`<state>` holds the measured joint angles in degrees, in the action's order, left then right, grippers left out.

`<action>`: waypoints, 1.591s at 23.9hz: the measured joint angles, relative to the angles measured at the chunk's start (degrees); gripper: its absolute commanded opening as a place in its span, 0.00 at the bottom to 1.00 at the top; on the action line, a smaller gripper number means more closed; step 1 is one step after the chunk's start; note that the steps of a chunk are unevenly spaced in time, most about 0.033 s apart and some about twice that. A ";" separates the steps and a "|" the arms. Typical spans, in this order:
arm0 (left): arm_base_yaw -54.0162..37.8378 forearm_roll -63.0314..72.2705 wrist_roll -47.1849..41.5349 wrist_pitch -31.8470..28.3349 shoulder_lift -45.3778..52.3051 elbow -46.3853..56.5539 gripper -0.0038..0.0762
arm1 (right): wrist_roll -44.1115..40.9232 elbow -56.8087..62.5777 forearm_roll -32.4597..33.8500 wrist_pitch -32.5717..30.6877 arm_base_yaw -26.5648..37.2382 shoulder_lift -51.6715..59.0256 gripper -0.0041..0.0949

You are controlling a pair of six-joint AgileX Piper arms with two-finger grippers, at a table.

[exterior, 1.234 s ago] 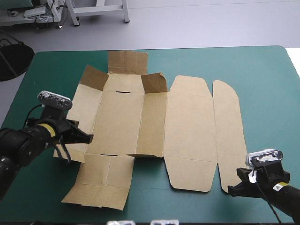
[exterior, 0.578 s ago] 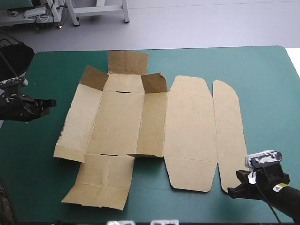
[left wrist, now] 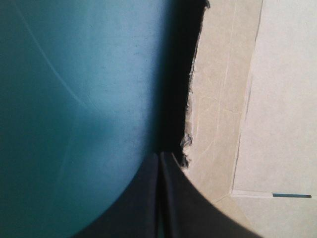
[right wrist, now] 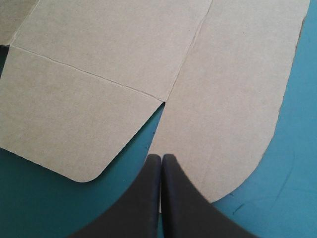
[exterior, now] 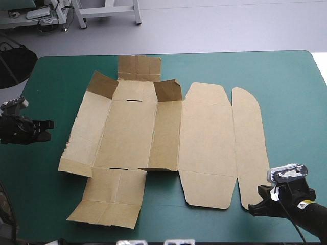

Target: Fold the box

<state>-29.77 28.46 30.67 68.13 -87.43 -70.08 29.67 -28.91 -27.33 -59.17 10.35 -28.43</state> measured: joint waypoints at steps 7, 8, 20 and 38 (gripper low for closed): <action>0.00 3.79 4.41 0.32 -1.04 0.00 0.43 | 0.00 0.00 0.00 0.00 0.00 0.00 0.03; 0.00 4.38 4.80 0.56 -1.26 0.00 0.52 | 0.00 0.00 0.00 0.00 0.00 0.00 0.03; 3.29 10.57 9.25 0.81 -9.67 3.04 0.65 | 0.00 0.00 0.00 0.00 0.00 0.00 0.03; 14.03 10.12 9.35 -5.57 -15.18 3.04 0.07 | -0.41 0.00 0.05 0.00 0.00 0.00 0.03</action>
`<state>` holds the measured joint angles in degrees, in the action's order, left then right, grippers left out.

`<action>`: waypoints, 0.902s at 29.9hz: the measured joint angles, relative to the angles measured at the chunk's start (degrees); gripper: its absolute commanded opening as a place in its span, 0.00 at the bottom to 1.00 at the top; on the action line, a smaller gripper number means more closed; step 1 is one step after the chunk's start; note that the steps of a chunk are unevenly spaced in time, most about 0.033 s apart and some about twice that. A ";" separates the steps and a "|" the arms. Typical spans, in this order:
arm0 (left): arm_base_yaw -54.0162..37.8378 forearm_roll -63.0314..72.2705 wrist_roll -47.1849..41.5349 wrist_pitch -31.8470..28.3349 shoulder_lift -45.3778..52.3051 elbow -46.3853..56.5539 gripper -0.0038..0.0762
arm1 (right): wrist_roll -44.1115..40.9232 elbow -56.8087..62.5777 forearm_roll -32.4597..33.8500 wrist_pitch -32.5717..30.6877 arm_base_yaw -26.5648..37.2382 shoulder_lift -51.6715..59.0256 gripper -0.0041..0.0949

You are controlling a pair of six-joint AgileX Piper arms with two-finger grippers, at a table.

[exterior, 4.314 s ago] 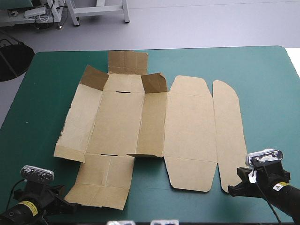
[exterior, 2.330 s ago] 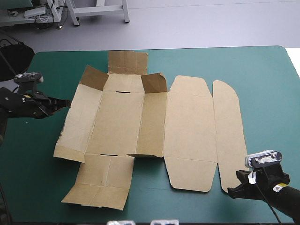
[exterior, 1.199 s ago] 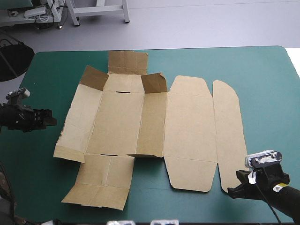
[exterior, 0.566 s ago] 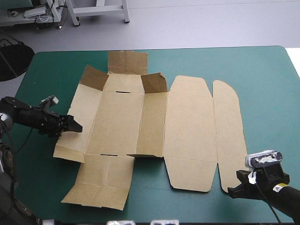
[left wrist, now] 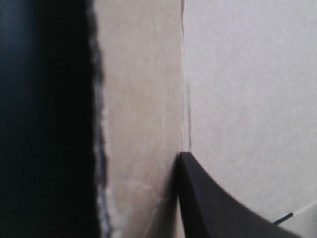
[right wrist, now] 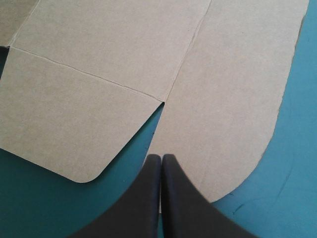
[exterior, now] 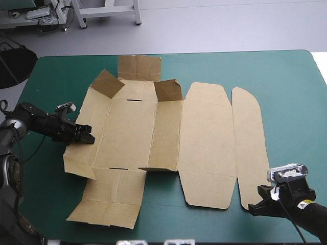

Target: Fold the box

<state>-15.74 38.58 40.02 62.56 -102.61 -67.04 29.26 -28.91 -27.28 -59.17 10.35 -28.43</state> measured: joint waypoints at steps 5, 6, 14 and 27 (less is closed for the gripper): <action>0.19 0.56 -1.23 0.73 0.00 0.00 0.04 | 0.00 0.00 0.00 0.00 0.00 0.00 0.03; 0.19 0.62 -1.22 0.91 0.00 0.00 0.04 | 0.00 0.00 0.00 0.00 0.00 0.00 0.03; 0.24 -3.68 -1.53 5.26 -0.11 -5.47 0.04 | -1.42 0.00 0.00 0.00 0.00 0.00 0.03; 15.23 -26.07 -0.28 7.19 4.23 -21.69 0.04 | -1.54 0.00 0.56 0.05 0.00 0.00 0.03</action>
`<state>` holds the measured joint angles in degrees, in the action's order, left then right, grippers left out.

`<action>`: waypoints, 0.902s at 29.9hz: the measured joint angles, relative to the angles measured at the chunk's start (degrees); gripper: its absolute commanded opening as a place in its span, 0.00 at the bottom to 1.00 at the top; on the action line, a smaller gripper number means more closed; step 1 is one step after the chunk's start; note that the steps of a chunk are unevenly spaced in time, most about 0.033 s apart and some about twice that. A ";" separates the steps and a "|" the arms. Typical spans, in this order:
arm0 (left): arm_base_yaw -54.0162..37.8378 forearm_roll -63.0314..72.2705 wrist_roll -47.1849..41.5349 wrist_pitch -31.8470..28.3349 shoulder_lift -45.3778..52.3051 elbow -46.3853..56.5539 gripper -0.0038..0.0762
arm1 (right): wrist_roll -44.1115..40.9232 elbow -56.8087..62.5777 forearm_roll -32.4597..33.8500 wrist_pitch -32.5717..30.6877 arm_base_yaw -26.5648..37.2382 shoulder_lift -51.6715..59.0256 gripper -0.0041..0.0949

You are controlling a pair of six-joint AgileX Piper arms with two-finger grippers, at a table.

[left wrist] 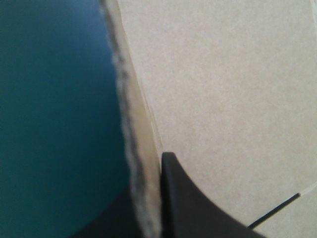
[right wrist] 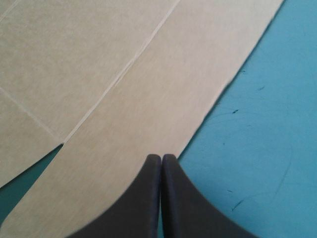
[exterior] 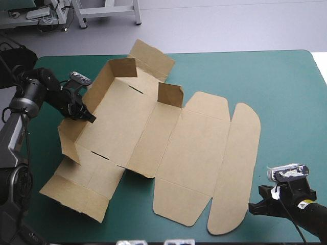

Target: Fold the box

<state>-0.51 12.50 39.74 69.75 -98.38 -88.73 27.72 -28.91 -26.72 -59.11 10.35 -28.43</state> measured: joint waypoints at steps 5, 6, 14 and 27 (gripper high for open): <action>8.11 -4.80 1.97 0.34 0.12 -3.91 0.04 | 0.00 0.00 0.47 0.00 0.00 0.00 0.03; 9.45 -5.78 2.13 0.42 0.12 -4.36 0.04 | 0.00 0.00 0.46 0.00 0.00 0.00 0.03; 21.66 -17.53 3.12 -5.28 0.16 -6.79 0.04 | 0.00 0.00 0.58 0.00 0.00 0.00 0.03; 39.49 -32.31 3.16 -14.02 0.16 -6.85 0.04 | -0.05 0.00 0.63 0.00 0.00 0.00 0.03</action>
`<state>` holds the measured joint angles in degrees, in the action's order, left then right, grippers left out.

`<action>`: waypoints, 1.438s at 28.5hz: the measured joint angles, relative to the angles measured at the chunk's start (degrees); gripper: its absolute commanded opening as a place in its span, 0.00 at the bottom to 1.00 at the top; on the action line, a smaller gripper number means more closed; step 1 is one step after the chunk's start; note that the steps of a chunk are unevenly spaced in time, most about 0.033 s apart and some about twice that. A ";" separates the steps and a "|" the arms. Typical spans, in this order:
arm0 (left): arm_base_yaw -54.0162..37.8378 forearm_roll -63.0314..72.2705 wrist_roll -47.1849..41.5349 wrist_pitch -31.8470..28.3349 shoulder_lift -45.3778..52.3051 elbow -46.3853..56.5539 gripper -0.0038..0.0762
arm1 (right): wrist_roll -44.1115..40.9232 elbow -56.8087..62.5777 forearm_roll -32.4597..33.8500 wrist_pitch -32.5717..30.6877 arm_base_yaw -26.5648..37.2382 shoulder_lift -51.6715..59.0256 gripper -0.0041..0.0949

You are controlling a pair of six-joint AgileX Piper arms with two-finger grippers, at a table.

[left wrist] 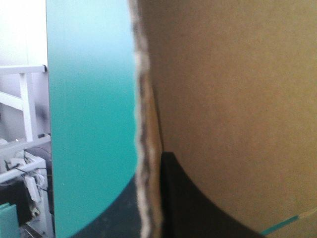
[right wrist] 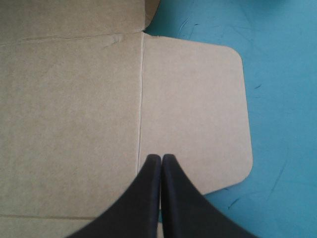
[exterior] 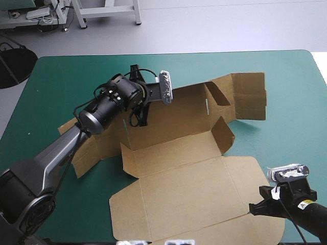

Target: Fold the box

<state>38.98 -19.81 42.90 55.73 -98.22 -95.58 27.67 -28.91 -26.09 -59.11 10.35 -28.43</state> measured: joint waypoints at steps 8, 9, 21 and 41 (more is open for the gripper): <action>8.19 -3.79 -0.78 -0.48 0.25 -0.04 0.04 | -0.09 0.00 0.22 0.88 0.00 0.00 0.03; 8.88 -4.21 -1.81 -0.48 0.25 -0.12 0.04 | -0.09 0.00 0.22 1.15 0.00 0.00 0.03; 19.61 -24.65 -25.53 -2.64 0.34 5.55 0.04 | -2.50 0.00 0.22 2.97 0.00 0.00 0.03; 28.14 -55.60 -63.25 -2.94 2.14 23.47 0.04 | -9.53 -30.77 0.24 -3.92 0.00 -9.25 0.03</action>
<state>67.13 -75.40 -20.35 52.78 -96.08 -72.11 18.14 -59.68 -25.84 -63.04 10.35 -37.68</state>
